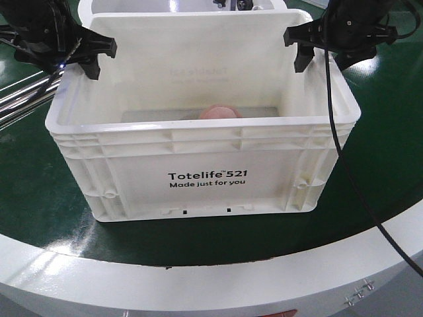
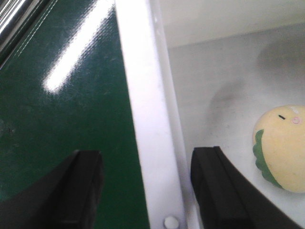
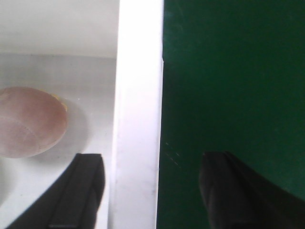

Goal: Place moving items into box and shelve
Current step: 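Lower both grippers onto the tote walls and clamp the rims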

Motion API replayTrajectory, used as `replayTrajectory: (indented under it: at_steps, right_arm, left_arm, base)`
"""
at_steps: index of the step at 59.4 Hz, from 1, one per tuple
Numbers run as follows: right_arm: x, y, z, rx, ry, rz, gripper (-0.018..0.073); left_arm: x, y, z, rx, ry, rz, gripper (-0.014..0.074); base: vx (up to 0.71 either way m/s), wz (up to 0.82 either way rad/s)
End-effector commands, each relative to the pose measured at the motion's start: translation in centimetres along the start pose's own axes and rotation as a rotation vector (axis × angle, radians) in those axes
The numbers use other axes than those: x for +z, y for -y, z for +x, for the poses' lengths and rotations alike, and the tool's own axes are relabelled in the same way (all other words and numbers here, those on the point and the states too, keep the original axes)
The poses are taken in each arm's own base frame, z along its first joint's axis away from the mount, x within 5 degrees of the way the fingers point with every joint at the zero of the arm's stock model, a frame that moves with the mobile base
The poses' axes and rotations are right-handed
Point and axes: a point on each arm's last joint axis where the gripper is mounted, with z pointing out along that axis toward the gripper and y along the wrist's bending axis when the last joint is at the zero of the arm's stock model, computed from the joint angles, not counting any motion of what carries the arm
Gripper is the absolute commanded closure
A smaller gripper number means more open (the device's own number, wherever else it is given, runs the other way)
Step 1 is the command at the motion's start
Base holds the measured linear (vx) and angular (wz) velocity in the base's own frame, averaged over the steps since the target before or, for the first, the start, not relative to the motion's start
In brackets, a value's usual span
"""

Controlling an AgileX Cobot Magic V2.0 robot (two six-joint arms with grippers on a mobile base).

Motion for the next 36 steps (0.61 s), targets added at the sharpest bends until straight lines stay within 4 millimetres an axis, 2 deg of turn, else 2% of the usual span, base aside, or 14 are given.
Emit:
replayTrajectory:
  at_steps: [1,9,28,36]
  right_arm:
    - [-3.4,0.0,0.1,0.001,0.049,-0.016,0.0150]
    - [-3.1,-0.2,0.1,-0.021,0.041,-0.032,0.0188]
    - [-2.3,-0.3,0.1,-0.031,0.023,-0.042,0.0187]
    - [-2.2,-0.3,0.0,-0.027,0.020,-0.041,0.0188]
  left_arm:
    - [-2.9,-0.2,-0.5,-0.034,0.120,0.012,0.0091]
    - [-2.7,-0.2,-0.6,-0.037,0.130,0.015,0.0091]
    - [-1.6,0.0,-0.6,-0.039,0.091,0.018,0.0092]
    - [-1.6,0.0,-0.7,-0.038,0.099,0.019,0.0124]
  base:
    - [0.00,0.00]
    - [0.00,0.00]
    - [0.00,0.00]
    - [0.00,0.00]
